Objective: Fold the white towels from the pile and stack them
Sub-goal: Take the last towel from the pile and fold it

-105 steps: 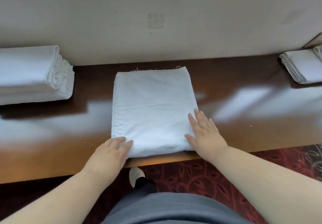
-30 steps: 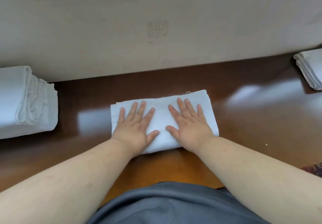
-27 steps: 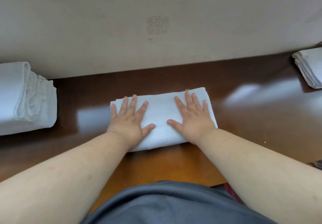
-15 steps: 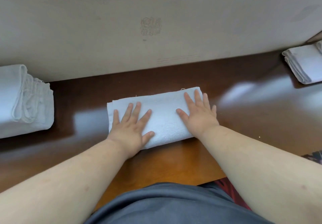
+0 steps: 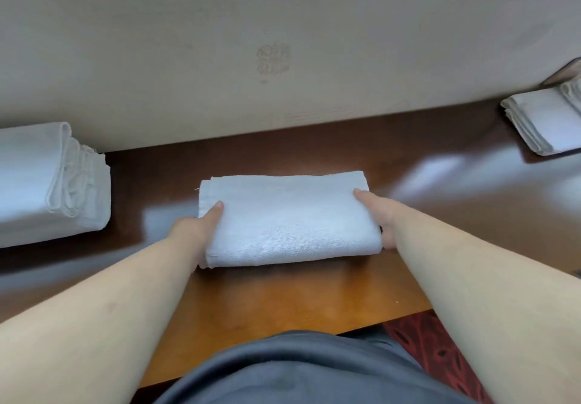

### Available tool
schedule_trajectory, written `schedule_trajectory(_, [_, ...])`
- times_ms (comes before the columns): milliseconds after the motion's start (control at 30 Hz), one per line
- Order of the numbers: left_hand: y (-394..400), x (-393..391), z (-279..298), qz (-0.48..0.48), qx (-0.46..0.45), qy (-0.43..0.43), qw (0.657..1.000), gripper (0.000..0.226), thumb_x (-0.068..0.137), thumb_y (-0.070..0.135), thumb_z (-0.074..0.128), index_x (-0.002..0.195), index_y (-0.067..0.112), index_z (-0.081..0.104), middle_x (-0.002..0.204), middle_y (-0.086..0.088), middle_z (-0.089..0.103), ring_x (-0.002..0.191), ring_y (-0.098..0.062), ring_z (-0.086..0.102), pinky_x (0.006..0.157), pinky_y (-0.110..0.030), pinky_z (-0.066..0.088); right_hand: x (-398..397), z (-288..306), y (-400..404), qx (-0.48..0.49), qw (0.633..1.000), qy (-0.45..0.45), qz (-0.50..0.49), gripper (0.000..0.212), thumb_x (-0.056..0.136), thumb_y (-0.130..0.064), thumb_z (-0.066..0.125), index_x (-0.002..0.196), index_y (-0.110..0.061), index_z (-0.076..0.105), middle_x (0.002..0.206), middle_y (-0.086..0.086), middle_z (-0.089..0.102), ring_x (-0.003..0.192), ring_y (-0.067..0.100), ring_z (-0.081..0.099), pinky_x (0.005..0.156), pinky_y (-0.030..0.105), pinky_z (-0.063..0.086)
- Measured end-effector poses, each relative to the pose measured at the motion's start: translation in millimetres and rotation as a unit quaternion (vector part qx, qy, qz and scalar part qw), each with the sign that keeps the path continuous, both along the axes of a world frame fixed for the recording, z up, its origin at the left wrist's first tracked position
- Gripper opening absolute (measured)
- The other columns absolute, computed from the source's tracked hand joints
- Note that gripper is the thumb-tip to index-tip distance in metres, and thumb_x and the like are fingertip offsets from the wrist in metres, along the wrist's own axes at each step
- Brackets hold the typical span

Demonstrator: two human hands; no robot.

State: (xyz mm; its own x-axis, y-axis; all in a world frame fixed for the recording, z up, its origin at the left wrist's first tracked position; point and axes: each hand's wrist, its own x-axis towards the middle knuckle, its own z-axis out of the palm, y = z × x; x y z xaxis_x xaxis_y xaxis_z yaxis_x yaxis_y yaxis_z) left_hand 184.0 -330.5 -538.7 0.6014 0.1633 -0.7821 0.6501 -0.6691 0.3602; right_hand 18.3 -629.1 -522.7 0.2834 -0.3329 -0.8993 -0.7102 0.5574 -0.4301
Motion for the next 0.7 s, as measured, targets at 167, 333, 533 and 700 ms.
schedule_trajectory(167, [7,-5,9,0.036,-0.128,0.088,0.987,0.056,0.076,0.064,0.068,0.101,0.014,0.064,0.079,-0.01,0.075,0.065,-0.035,0.072,0.066,-0.05,0.058,-18,14,7,0.048,0.998,-0.036,-0.005,0.042,0.091,-0.051,0.063,0.112,-0.014,0.068,0.101,0.012,0.076,0.084,0.034,0.075,0.064,0.045,0.06])
schedule_trajectory(333, [24,-22,38,0.041,-0.191,0.108,0.975,0.049,0.085,0.061,0.058,0.105,0.017,0.067,0.087,-0.006,0.076,0.085,-0.031,0.073,0.092,-0.049,0.053,-35,45,17,0.05,0.992,-0.109,0.033,0.046,0.095,-0.05,0.057,0.125,-0.015,0.062,0.114,0.013,0.073,0.098,0.034,0.072,0.072,0.047,0.058])
schedule_trajectory(533, [53,-46,84,0.064,-0.254,0.128,0.957,0.051,0.091,0.057,0.053,0.115,0.014,0.067,0.101,-0.009,0.075,0.094,-0.032,0.071,0.086,-0.042,0.055,-46,99,24,0.078,0.972,-0.211,0.068,0.055,0.081,-0.041,0.067,0.127,-0.012,0.063,0.121,0.018,0.069,0.099,0.034,0.071,0.068,0.046,0.059])
schedule_trajectory(700, [81,-72,126,0.098,-0.281,0.101,0.949,0.047,0.089,0.054,0.06,0.113,0.016,0.068,0.1,-0.007,0.075,0.09,-0.03,0.073,0.081,-0.042,0.057,-39,152,40,0.083,0.946,-0.284,0.134,0.068,0.068,-0.034,0.078,0.132,-0.015,0.063,0.125,0.015,0.067,0.098,0.03,0.071,0.078,0.044,0.059])
